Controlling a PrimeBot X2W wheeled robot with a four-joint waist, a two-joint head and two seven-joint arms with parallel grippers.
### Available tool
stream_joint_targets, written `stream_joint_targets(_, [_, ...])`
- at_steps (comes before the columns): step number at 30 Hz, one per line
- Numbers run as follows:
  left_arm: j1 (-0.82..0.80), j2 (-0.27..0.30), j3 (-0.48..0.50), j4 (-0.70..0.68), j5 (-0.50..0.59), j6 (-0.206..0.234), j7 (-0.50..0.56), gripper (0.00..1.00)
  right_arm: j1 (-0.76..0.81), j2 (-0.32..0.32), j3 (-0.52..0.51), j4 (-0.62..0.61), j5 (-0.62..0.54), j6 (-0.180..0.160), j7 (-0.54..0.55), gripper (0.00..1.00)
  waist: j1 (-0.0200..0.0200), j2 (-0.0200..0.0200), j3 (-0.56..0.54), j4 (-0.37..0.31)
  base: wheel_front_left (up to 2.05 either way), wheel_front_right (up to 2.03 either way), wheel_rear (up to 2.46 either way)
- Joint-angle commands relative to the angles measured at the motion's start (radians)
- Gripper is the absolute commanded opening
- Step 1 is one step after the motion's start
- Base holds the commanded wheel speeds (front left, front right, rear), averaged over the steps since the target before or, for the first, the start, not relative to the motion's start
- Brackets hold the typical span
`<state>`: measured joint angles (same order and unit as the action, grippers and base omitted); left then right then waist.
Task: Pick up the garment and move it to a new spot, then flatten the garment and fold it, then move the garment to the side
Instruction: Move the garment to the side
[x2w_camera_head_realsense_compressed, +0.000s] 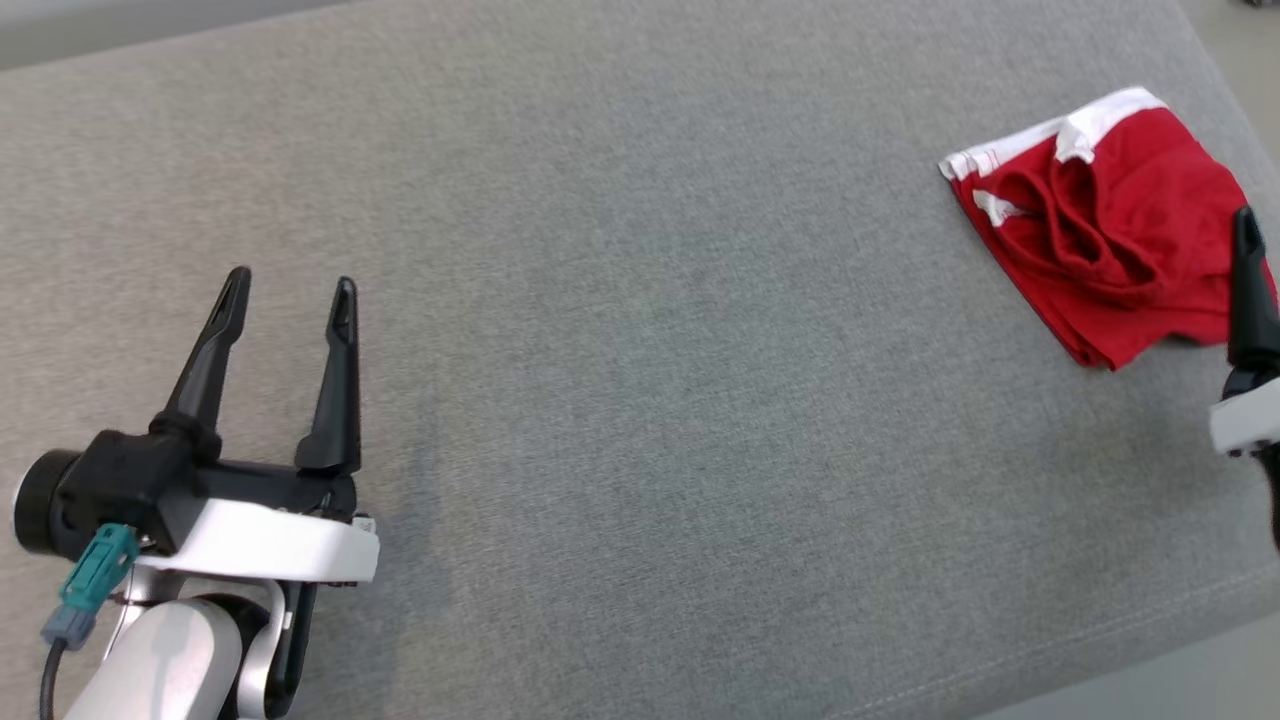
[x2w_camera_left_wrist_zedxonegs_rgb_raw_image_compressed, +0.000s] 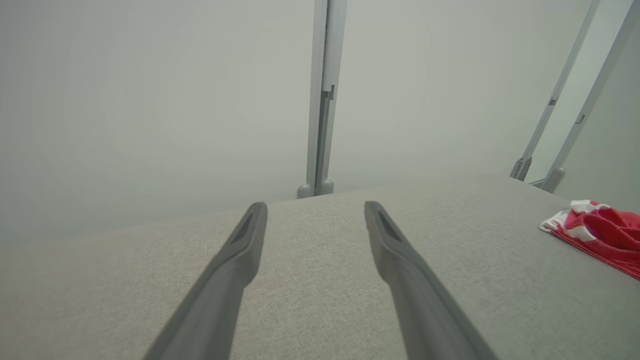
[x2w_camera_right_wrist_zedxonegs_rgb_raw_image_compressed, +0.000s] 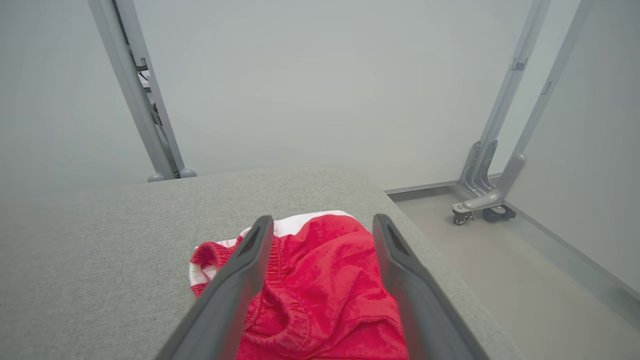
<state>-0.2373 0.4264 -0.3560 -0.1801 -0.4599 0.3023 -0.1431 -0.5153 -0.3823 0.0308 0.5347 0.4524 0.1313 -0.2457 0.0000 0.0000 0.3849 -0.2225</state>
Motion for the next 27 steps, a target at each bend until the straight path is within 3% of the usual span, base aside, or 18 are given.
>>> stream_joint_targets(1, [0.017,0.002,0.011,0.007,-0.008,0.012,-0.01,1.0,0.034,0.02,-0.025,-0.044,-0.022,-0.001,0.008,1.0,0.0,0.0,-0.044,0.039,0.0,0.0,0.0])
stream_joint_targets(12, [0.116,-0.015,0.05,0.049,-0.06,0.038,-0.051,1.0,0.248,0.265,-0.111,-0.447,-0.204,-0.001,0.126,1.0,0.0,0.0,-0.159,0.151,0.0,0.0,0.0])
stream_joint_targets(18, [0.156,-0.016,0.063,0.068,-0.08,0.038,-0.063,1.0,0.323,0.304,-0.104,-0.547,-0.251,-0.001,0.183,1.0,0.0,0.0,-0.211,0.195,0.0,0.0,0.0])
stream_joint_targets(27, [0.216,-0.007,0.044,0.071,-0.087,0.036,-0.052,1.0,0.43,0.322,-0.092,-0.604,-0.277,-0.001,0.234,1.0,0.0,0.0,-0.283,0.218,0.0,0.0,0.0])
